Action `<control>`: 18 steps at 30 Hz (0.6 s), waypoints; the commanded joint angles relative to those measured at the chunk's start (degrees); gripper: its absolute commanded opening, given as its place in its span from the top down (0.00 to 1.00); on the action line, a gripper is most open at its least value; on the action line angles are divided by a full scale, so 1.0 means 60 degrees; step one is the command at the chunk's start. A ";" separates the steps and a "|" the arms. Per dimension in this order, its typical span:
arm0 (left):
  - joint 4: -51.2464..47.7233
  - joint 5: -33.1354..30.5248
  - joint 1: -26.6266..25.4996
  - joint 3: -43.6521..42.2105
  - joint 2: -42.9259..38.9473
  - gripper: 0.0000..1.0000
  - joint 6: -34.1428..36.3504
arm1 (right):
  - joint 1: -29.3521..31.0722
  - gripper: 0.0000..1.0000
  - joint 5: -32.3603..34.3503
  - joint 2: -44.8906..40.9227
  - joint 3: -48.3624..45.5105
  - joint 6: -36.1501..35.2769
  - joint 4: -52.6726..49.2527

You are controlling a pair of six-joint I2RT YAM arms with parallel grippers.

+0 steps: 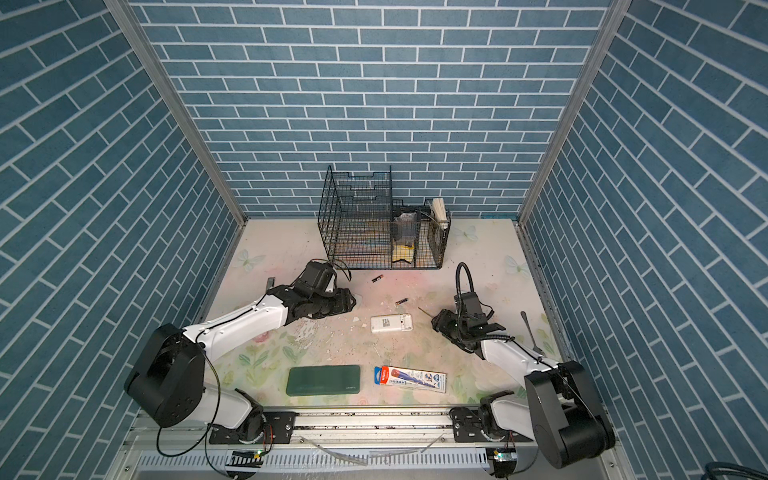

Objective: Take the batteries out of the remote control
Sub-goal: 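Set the white remote down with the left gripper while the right gripper lifts away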

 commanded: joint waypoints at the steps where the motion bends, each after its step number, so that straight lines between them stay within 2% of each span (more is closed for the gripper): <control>1: -0.1031 -0.0362 0.0257 0.0262 -0.0159 0.28 0.0297 | 0.0337 0.39 0.0747 -0.0037 0.0773 -0.0665 -0.1415; 9: -0.1545 -0.0448 0.0580 0.0658 0.0127 0.27 0.0264 | 0.1442 0.37 0.2321 0.0384 0.2004 -0.1135 -0.3265; 18: -0.1647 -0.0545 0.0614 0.0710 0.0281 0.27 0.0147 | 0.2024 0.37 0.3014 0.1132 0.2697 -0.1523 -0.4036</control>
